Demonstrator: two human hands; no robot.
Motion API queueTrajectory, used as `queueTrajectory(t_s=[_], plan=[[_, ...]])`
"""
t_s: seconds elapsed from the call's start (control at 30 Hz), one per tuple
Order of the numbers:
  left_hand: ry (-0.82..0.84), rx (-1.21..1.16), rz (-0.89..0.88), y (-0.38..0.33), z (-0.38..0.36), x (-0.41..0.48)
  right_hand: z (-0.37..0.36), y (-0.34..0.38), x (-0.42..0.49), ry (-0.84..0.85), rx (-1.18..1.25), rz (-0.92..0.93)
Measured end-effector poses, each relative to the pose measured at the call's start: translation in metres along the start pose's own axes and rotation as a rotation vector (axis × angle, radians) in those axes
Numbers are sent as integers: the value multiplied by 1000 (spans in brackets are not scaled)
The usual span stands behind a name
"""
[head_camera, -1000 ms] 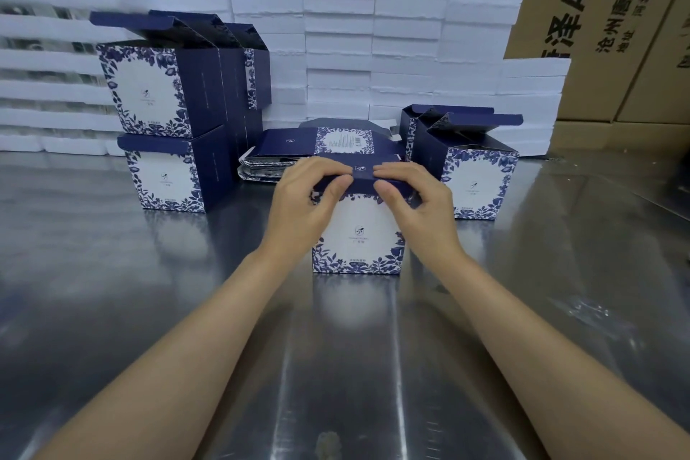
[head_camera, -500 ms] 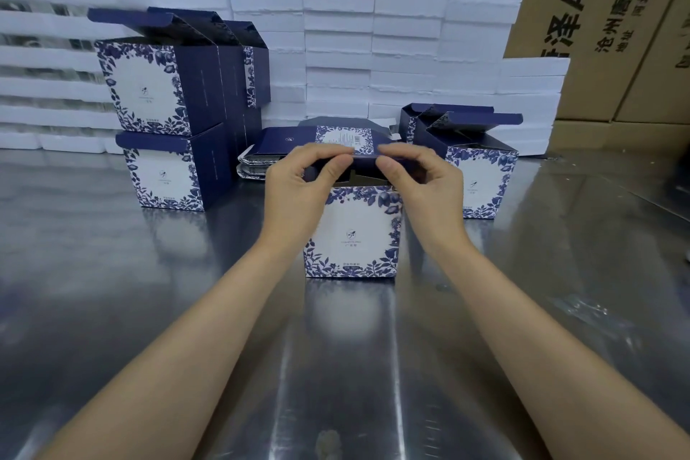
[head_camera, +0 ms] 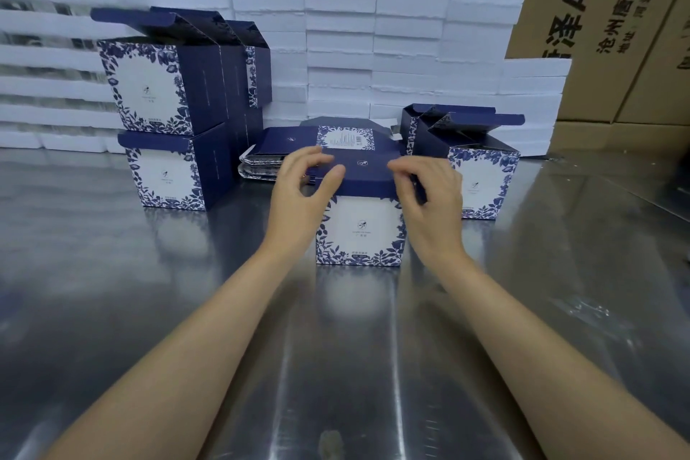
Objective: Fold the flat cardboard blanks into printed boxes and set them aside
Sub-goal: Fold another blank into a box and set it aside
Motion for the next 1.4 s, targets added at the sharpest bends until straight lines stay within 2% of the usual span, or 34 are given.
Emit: queueTrajectory(t_s=[0.1, 0.17, 0.27, 0.4, 0.53, 0.7, 0.83, 0.93, 1.0, 1.07, 1.2, 1.3, 1.37, 1.4], plan=[[99, -31, 129, 23, -11, -9, -12, -4, -15, 107, -87, 111], [157, -30, 127, 28, -18, -17, -21, -7, -25, 163, -148, 53], [81, 6, 15, 16, -16, -16, -27, 4, -27, 178, -126, 17], [-63, -59, -177, -25, -18, 2, -25, 21, 8, 98, -111, 136], [-107, -202, -254, -54, -55, 45, -39, 18, 61, 115, -195, 298], [-57, -279, -212, -66, -138, 140, -53, -43, 171, 33, -332, 285], [-56, -284, -94, -41, -214, 192, -87, -128, 229, 185, -442, 191], [60, -144, 30, 4, -268, 209, -119, -190, 232, 399, -574, 138], [250, 95, -22, 33, -300, 209, -134, -224, 222, 540, -658, 63], [359, 256, -102, 52, -319, 208, -139, -245, 214, 578, -670, 1], [374, 444, -189, 56, -319, 221, -143, -260, 210, 581, -635, -51], [336, 549, -157, 58, -292, 222, -149, -261, 209, 730, -746, -81], [321, 524, -120, 61, -264, 206, -148, -251, 208, 840, -853, -49], [317, 505, -130, 62, -249, 195, -146, -237, 210, 839, -843, -34]])
Point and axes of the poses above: each hand's wrist, its own x-axis towards the middle knuckle, its own z-axis out of the back of the hand, y = z × x, the point moved 8 cm from there along x, towards the middle knuckle, and after that the axes turned 14 degrees about -y, right-handed, at the moved point
